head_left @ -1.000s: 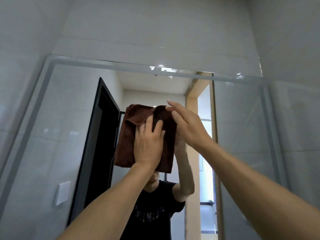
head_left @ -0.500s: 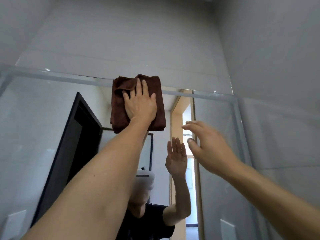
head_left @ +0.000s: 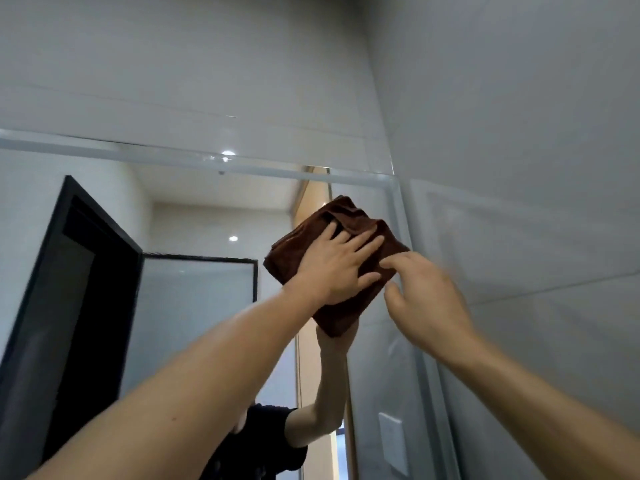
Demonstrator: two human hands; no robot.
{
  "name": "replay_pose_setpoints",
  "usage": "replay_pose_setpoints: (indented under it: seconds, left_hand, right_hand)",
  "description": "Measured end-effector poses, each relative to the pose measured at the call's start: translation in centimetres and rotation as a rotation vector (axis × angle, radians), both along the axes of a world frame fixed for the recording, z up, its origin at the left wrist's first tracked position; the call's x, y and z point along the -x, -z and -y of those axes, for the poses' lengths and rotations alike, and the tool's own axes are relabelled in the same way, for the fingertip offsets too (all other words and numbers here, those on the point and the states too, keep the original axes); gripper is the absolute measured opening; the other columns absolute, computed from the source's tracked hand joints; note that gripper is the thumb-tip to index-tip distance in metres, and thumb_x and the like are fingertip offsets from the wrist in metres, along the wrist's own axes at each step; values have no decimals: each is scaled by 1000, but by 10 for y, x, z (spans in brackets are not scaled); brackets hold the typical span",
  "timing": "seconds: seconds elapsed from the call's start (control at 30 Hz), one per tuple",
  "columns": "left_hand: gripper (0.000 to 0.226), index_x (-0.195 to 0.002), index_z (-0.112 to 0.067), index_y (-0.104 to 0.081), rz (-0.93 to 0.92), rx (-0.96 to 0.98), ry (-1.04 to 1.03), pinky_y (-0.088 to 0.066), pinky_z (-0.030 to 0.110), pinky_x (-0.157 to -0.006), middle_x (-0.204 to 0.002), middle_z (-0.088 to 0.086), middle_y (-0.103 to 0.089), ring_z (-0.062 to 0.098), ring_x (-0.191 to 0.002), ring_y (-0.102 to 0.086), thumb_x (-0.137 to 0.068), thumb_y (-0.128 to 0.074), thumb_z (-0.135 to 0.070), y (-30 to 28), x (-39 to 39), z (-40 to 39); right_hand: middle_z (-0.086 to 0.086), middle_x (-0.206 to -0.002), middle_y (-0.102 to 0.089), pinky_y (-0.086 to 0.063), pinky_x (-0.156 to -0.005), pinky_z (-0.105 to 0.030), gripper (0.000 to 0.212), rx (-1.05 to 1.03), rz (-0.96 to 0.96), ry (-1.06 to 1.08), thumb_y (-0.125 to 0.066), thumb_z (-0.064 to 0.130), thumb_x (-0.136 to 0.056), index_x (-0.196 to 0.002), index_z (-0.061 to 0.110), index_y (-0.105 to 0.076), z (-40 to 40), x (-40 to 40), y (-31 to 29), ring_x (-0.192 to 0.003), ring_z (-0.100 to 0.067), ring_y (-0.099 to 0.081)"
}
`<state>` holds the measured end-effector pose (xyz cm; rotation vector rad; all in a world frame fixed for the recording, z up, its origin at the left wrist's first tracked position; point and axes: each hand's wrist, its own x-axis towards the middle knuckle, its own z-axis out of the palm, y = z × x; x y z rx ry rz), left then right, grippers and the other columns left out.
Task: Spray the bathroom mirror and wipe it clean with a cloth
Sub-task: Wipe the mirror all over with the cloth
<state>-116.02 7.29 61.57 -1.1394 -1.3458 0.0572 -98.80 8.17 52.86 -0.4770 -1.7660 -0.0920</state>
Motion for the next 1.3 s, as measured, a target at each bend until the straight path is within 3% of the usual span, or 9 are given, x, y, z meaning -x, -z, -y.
replay_pose_setpoints:
  seconds: [0.07, 0.17, 0.27, 0.43, 0.7, 0.87, 1.0, 1.13, 1.3]
  left_hand:
    - [71, -158, -34, -14, -31, -25, -13, -8, 46, -123, -165, -7, -17, 20, -151, -20, -96, -17, -68, -22, 3, 0]
    - [71, -158, -33, -11, 138, -231, -12, -10, 46, -121, -166, -5, -14, 22, -149, -24, -96, -18, -66, -66, -5, -12]
    - [70, -159, -29, -9, 269, -375, -6, -8, 48, -120, -167, -3, -10, 25, -149, -21, -98, -18, -62, -95, -23, -41]
    - [69, -159, -28, -7, 337, -386, 5, -4, 50, -121, -167, -1, -9, 27, -150, -19, -99, -19, -60, -102, -57, -81]
    - [70, -159, -20, -5, 330, -316, 37, -3, 54, -121, -167, 4, -7, 28, -151, -13, -100, -22, -54, -27, -67, -91]
    - [73, -159, -20, 2, 269, -48, 38, 4, 54, -121, -167, 5, -3, 28, -152, -7, -97, -18, -53, 65, -57, -63]
    - [73, -157, -20, -18, 109, 140, 36, -2, 53, -122, -164, 1, -22, 25, -153, -9, -94, -16, -57, 112, -25, -24]
    - [71, -157, -30, -21, 44, 92, -9, -7, 51, -122, -162, -3, -29, 23, -151, -21, -96, -22, -65, 85, 12, 31]
    - [73, -157, -36, -12, 144, -251, -93, -15, 51, -118, -165, -4, -19, 23, -146, -30, -92, -14, -69, 3, 58, 92]
  right_hand:
    - [4, -125, -60, -46, -87, -29, 32, 10, 21, 9, -50, 11, -92, -120, 20, -64, 0, -6, 0, -113, -18, -58]
    - [4, -131, -56, -49, -96, -35, 36, 26, 44, 11, -49, 14, -93, -126, 21, -61, 0, -16, 2, -118, -18, -55]
    - [5, -131, -56, -48, -97, -31, 35, -8, 73, -15, -48, 12, -95, -127, 21, -59, -5, -27, 7, -118, -16, -55]
    - [5, -133, -55, -42, -93, -22, 38, -46, 86, 4, -49, 11, -96, -132, 20, -58, -22, -45, 8, -118, -13, -54]
    - [3, -133, -57, -46, -98, -27, 45, -18, 14, 2, -50, 4, -92, -134, 19, -57, -31, -38, 17, -120, -15, -56]
    - [-1, -108, -63, -53, -81, -36, 32, 76, -72, -1, -47, -2, -84, -105, 15, -66, -25, -23, 31, -96, -22, -61]
    - [1, -110, -62, -43, -75, -28, 33, 130, -89, -32, -45, 0, -86, -108, 15, -65, -3, -6, 33, -97, -22, -61]
    - [1, -110, -63, -42, -74, -26, 33, 57, -71, -72, -46, 3, -88, -112, 18, -64, 26, 8, 17, -93, -17, -57]
    - [-1, -133, -59, -52, -97, -38, 42, -11, -7, -43, -48, 6, -94, -134, 19, -57, 40, 3, 7, -118, -22, -58]
